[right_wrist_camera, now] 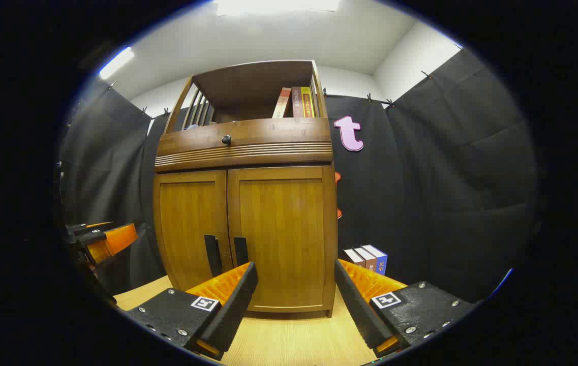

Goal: Open the right door of the double-door shoe cabinet with the right hand, and open the left door with the left hand.

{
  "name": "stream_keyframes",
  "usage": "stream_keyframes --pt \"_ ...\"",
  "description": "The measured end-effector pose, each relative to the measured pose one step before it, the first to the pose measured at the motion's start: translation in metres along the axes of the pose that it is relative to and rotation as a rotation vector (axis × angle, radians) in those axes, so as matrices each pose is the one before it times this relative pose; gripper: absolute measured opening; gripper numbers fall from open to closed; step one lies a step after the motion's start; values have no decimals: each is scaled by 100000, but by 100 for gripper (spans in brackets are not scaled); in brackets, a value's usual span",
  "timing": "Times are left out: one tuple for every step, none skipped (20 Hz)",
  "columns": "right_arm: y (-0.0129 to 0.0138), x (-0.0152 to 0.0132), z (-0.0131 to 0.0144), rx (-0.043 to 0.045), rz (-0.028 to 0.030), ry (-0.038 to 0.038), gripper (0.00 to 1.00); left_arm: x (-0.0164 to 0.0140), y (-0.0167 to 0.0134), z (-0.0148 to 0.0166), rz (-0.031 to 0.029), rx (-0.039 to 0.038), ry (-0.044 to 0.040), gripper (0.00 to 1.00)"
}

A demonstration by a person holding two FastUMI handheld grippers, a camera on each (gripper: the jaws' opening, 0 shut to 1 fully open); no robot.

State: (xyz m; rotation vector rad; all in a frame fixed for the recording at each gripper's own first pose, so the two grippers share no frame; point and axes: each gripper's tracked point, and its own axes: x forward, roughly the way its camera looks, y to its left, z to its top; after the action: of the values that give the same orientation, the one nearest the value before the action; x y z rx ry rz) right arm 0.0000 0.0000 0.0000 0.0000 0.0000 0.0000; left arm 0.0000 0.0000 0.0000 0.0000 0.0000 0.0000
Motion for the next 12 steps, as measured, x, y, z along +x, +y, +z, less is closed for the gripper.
stream_keyframes --pt "149 -28 -8 113 280 71 93 17 49 -33 354 92 140 99" --pt "-7 -3 -34 210 162 7 93 -6 121 -163 435 26 105 97" --pt "-15 35 -79 70 -99 -71 93 92 86 -2 143 -117 -5 97" --pt "-16 -26 90 -53 -48 -97 93 42 168 91 232 -128 -82 96" --pt "38 -2 16 -132 -80 114 93 83 164 -2 161 -38 88 96" --pt "-110 -59 -9 -9 -99 51 93 39 105 -130 94 89 174 96" --pt "76 30 16 90 -8 209 93 29 108 -20 382 110 18 96" --pt "-66 92 -83 177 -67 220 93 -3 1 -79 193 23 77 98" --pt "-45 155 -44 197 -155 -91 93 -27 -18 -7 -67 -5 70 99" --pt "-68 -71 106 114 -130 -126 93 55 -30 -132 69 168 15 96" --pt "31 58 47 43 -145 -102 93 19 19 67 157 322 -112 95" --pt "-60 88 -116 -13 -69 -59 93 100 99 47 183 357 -157 96"
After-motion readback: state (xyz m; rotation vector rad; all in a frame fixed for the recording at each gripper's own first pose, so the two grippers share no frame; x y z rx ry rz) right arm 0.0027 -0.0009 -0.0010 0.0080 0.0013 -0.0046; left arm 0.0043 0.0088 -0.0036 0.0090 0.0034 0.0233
